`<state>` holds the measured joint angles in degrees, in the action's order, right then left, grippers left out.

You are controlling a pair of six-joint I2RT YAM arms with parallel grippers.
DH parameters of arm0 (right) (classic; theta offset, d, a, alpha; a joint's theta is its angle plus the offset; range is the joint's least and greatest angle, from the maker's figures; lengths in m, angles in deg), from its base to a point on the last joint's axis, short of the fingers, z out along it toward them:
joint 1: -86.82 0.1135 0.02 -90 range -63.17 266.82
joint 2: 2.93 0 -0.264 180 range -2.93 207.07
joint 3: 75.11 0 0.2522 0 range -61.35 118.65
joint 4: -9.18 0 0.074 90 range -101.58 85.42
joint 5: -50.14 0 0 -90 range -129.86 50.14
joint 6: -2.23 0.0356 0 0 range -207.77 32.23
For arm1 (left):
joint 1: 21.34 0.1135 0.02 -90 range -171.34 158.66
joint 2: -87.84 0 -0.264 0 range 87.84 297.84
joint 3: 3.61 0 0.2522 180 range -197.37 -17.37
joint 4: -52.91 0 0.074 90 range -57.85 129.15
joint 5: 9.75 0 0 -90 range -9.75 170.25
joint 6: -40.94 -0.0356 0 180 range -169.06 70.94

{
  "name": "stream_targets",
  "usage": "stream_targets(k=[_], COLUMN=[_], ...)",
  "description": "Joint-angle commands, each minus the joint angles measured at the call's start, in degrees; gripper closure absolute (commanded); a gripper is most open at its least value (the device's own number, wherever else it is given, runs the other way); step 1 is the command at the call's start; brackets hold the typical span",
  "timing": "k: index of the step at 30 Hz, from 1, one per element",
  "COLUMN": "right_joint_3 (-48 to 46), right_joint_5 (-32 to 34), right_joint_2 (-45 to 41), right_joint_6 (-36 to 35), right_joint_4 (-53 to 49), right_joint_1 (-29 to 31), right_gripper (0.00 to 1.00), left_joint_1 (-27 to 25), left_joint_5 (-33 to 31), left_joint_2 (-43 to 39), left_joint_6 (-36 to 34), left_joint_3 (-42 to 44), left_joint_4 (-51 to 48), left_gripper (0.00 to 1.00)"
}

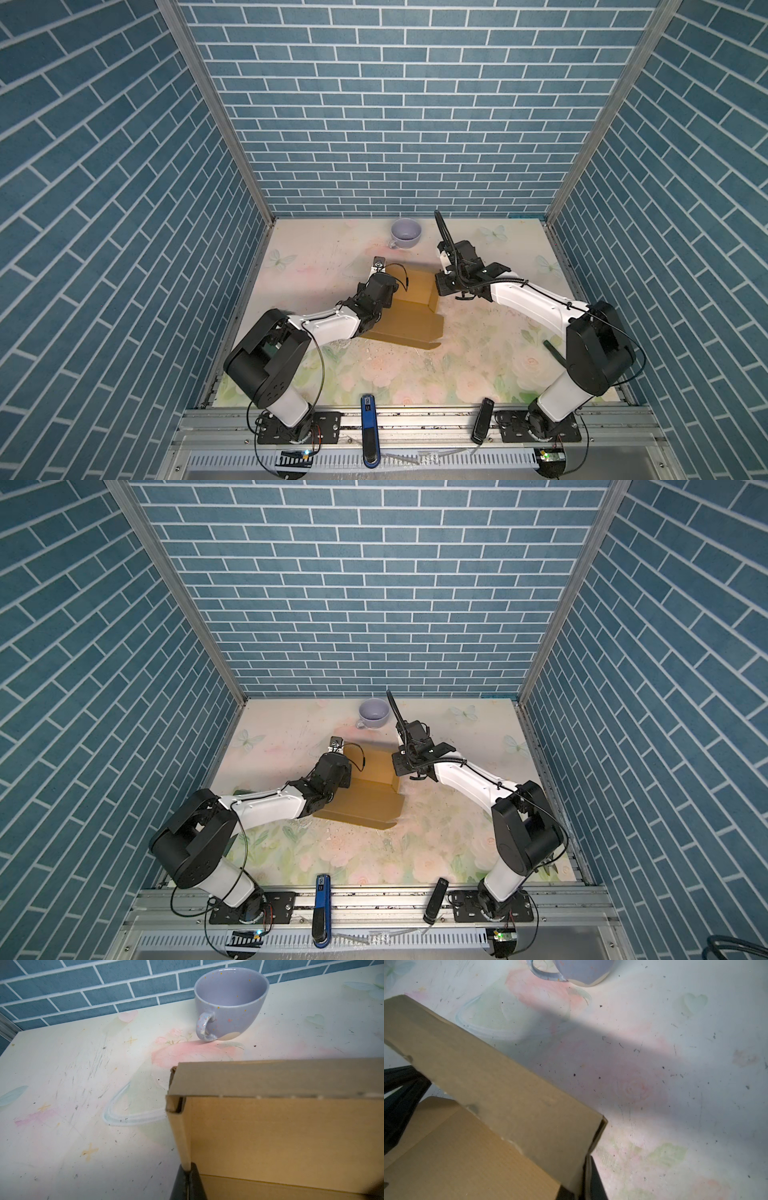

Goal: Fold the paper box

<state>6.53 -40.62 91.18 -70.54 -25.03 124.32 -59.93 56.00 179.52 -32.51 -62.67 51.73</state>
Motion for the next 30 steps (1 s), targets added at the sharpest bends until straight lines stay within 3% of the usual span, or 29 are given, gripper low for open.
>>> stream_targets(k=[1, 15, 30], right_joint_3=[1.21, -0.04, -2.03], right_joint_5=[-7.96, -4.61, 7.15], right_joint_2=[1.99, 6.64, 9.98], right_joint_6=[0.57, 5.21, 10.68], right_joint_4=[-1.43, 2.51, 5.5], right_joint_1=[2.76, 3.36, 4.88], right_gripper=[0.91, 0.8, 0.72], left_joint_1=[-0.88, -0.88, -0.87], left_joint_5=[8.43, 9.82, 10.19], left_joint_2=[0.97, 1.81, 1.96], left_joint_6=[1.7, 4.09, 4.66], left_joint_3=[-1.52, -2.87, -2.52], left_joint_4=[-4.24, -6.16, -5.64], left_gripper=[1.0, 1.0, 1.0])
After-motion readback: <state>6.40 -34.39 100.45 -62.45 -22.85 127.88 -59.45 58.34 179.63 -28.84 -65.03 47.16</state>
